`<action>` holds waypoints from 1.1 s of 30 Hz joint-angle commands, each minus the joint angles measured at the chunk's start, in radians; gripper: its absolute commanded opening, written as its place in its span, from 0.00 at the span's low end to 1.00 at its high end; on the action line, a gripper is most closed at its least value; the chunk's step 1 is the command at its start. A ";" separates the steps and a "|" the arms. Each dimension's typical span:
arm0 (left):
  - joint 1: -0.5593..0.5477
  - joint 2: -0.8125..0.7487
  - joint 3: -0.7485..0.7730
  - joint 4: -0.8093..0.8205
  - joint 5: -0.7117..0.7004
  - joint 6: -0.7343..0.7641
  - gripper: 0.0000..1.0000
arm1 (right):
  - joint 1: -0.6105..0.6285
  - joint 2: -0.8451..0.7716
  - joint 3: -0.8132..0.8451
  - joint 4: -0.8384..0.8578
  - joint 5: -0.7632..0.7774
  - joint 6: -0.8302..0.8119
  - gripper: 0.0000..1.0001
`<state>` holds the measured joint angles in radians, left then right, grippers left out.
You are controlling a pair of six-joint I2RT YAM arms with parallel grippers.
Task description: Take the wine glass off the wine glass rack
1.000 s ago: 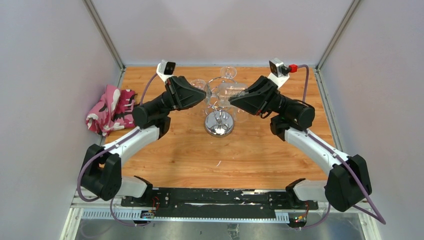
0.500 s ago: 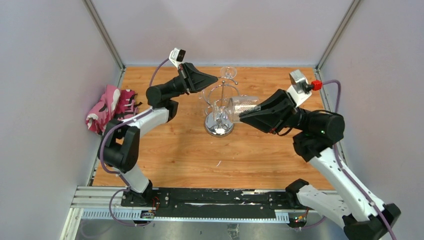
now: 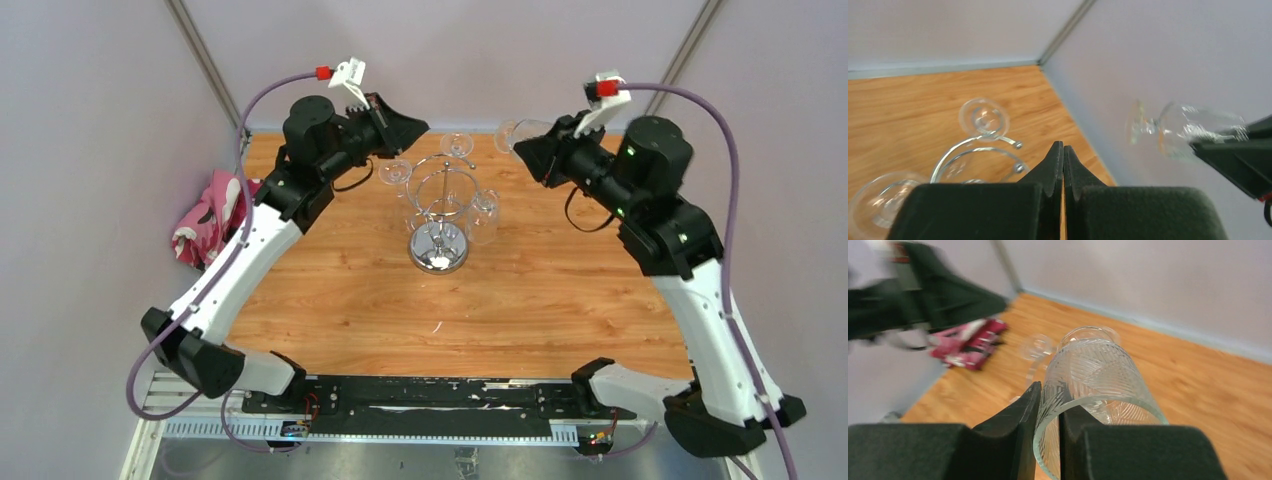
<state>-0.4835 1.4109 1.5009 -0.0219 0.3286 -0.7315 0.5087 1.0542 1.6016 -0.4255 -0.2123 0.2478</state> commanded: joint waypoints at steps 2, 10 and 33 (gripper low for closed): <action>-0.074 -0.049 0.032 -0.473 -0.474 0.331 0.00 | -0.133 0.175 0.137 -0.294 0.286 -0.135 0.00; -0.246 -0.035 0.122 -0.638 -0.839 0.474 0.00 | -0.396 0.515 0.321 -0.475 0.125 -0.204 0.00; -0.273 -0.103 0.029 -0.541 -0.602 0.459 0.00 | -0.499 1.234 0.717 -0.717 0.153 -0.350 0.00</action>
<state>-0.7494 1.3293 1.5547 -0.6086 -0.3420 -0.2657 0.0174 2.2795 2.2738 -1.0863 -0.1070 -0.0689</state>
